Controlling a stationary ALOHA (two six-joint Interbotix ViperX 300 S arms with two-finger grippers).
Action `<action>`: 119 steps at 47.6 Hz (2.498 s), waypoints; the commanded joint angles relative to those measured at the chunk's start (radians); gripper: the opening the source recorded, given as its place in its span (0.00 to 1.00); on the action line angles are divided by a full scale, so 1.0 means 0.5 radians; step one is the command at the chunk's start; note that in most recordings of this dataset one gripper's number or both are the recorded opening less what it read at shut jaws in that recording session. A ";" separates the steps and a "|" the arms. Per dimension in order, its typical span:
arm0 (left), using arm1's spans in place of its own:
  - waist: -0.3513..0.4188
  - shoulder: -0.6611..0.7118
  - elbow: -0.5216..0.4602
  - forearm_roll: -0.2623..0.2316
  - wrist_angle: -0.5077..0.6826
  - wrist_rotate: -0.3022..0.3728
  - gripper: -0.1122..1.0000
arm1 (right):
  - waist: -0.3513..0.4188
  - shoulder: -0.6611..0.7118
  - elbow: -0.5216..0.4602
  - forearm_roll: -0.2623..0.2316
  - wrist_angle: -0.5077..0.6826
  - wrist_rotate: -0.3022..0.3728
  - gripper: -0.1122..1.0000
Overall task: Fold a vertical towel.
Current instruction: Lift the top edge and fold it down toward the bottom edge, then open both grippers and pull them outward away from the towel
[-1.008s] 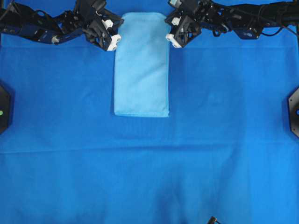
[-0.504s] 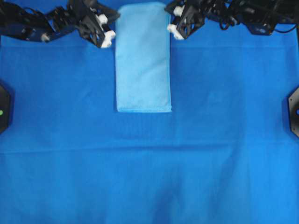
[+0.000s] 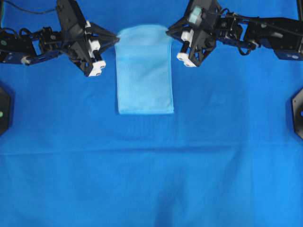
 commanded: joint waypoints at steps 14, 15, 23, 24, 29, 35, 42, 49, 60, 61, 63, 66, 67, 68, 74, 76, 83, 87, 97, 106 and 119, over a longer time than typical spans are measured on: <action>-0.347 0.021 0.089 0.000 0.003 -0.018 0.12 | 0.261 -0.018 0.129 0.083 0.012 0.009 0.14; -0.359 0.034 0.089 0.003 0.003 -0.018 0.12 | 0.273 -0.009 0.135 0.089 0.003 0.009 0.14; -0.482 0.184 0.083 0.000 -0.028 -0.028 0.12 | 0.359 0.077 0.144 0.107 -0.021 0.009 0.14; -0.497 0.206 0.080 0.000 -0.037 -0.028 0.12 | 0.368 0.089 0.144 0.107 -0.025 0.009 0.14; -0.561 0.319 0.080 0.000 -0.141 -0.031 0.12 | 0.402 0.153 0.135 0.107 -0.043 0.009 0.14; -0.592 0.393 0.077 0.000 -0.202 -0.034 0.12 | 0.436 0.224 0.132 0.114 -0.107 0.015 0.14; -0.592 0.396 0.074 0.000 -0.202 -0.034 0.12 | 0.445 0.264 0.129 0.129 -0.120 0.025 0.14; -0.577 0.396 0.071 0.000 -0.202 -0.034 0.12 | 0.460 0.270 0.129 0.132 -0.126 0.043 0.14; -0.577 0.393 0.064 0.000 -0.202 -0.034 0.14 | 0.500 0.267 0.129 0.132 -0.117 0.049 0.15; -0.577 0.393 0.061 0.000 -0.199 -0.034 0.15 | 0.506 0.270 0.129 0.132 -0.117 0.049 0.17; -0.580 0.387 0.061 0.000 -0.187 -0.034 0.22 | 0.518 0.270 0.129 0.132 -0.117 0.049 0.24; -0.595 0.374 0.061 0.000 -0.163 -0.034 0.36 | 0.540 0.267 0.132 0.132 -0.107 0.049 0.41; -0.601 0.368 0.061 0.000 -0.150 -0.037 0.42 | 0.552 0.261 0.138 0.132 -0.101 0.049 0.47; -0.611 0.362 0.064 0.000 -0.138 -0.037 0.47 | 0.558 0.261 0.141 0.132 -0.098 0.049 0.52; -0.690 0.282 0.077 0.000 -0.028 -0.040 0.64 | 0.623 0.227 0.153 0.132 -0.061 0.058 0.64; -0.724 0.255 0.083 0.003 0.006 -0.046 0.65 | 0.653 0.215 0.156 0.132 -0.043 0.061 0.61; -0.856 0.147 0.114 0.000 0.064 -0.049 0.64 | 0.773 0.144 0.156 0.132 0.049 0.101 0.57; -0.920 0.083 0.120 0.000 0.074 -0.049 0.64 | 0.816 0.104 0.156 0.132 0.095 0.120 0.57; -0.985 -0.144 0.123 0.000 0.193 -0.046 0.64 | 0.838 -0.080 0.160 0.132 0.160 0.126 0.57; -0.985 -0.466 0.117 0.000 0.426 -0.043 0.63 | 0.838 -0.322 0.166 0.120 0.196 0.123 0.57; -0.985 -1.006 0.181 0.000 0.555 -0.040 0.62 | 0.838 -0.752 0.181 0.098 0.319 0.114 0.57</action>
